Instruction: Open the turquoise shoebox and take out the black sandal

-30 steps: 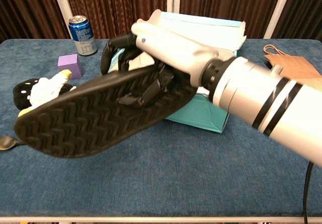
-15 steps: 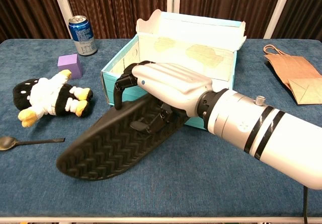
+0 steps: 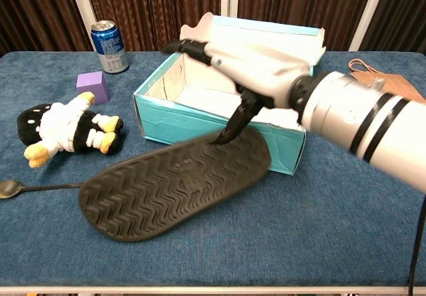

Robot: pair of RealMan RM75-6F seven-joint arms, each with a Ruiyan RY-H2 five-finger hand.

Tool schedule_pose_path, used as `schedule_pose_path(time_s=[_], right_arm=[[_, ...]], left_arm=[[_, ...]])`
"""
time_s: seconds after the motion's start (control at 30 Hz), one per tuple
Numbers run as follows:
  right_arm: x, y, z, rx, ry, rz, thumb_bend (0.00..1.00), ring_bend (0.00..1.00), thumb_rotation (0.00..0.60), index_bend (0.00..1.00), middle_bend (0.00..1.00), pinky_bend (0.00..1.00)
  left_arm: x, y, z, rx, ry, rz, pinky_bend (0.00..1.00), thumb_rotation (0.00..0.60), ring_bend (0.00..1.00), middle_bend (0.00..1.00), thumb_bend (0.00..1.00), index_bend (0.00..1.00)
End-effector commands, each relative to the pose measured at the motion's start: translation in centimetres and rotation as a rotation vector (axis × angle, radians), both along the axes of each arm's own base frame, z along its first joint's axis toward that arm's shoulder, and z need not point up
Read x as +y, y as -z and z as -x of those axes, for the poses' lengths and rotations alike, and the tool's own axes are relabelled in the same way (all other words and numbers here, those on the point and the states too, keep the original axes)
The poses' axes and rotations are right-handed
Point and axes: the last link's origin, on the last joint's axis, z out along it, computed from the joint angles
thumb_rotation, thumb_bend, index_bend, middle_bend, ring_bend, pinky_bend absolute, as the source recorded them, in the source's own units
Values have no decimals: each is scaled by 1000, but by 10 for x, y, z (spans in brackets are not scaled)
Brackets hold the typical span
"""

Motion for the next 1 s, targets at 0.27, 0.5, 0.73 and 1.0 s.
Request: schedule_pose_path(time_s=[0.27,0.5,0.73,1.0], right_arm=[[-19,-102,87,6,226,247,149,0,600,83,125,0],[11,-160,165,69,404,359,167,0,600,111,124,0],[58,-198,214,40,523,398,171,0,600,40,67,0],[90,-208,230,-13,545,437,179,0,600,37,71,0]], left_arm=[[6,-1,-1,2,15,-9,124,600,22,103,0,164],[12,1,-5,8,37,-14,123,600,22,103,0,164],[15,2,-7,9,42,-16,123,600,22,103,0,164],[14,3,-8,14,30,-18,123,600,22,103,0,164]])
